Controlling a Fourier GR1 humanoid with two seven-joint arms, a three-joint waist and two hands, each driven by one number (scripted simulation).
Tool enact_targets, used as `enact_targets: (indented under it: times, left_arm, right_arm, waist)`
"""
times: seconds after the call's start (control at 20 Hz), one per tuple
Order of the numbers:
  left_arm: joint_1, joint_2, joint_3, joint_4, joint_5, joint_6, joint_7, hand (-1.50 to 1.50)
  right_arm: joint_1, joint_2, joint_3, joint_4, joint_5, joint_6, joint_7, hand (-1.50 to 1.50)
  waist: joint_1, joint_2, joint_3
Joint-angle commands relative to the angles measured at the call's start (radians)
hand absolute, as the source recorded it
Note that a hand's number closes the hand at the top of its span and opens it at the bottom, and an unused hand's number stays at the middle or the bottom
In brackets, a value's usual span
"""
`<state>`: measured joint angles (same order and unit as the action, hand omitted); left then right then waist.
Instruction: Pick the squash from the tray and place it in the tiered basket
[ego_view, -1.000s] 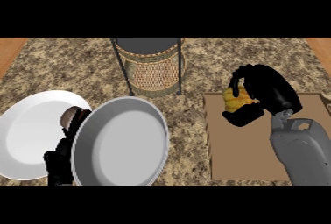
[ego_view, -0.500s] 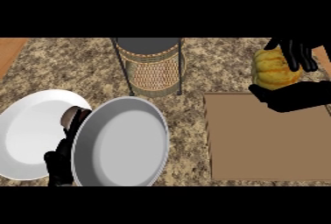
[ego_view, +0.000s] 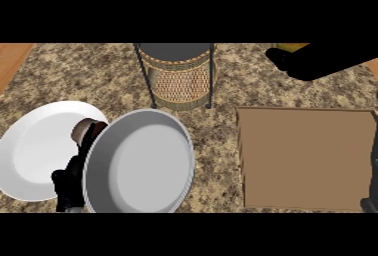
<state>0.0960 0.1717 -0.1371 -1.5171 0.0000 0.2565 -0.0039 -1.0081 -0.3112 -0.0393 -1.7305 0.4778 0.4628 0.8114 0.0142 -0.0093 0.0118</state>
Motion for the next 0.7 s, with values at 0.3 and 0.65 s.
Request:
enact_targets:
  times: [0.3,0.65]
  left_arm:
    - [-0.055,-0.073,-0.043,0.105,-0.04,0.029,0.059,0.0]
    - [-0.022,-0.021,-0.009,0.075,-0.014,-0.024,0.057,0.0]
  right_arm:
    - [-0.196,0.08,0.04,0.371,0.112,-0.139,-0.074,1.5]
    - [-0.241,0.077,0.059,0.599,0.133,-0.155,-0.257,1.5]
  waist:
    - [0.009,0.019,-0.013]
    - [0.012,0.02,-0.013]
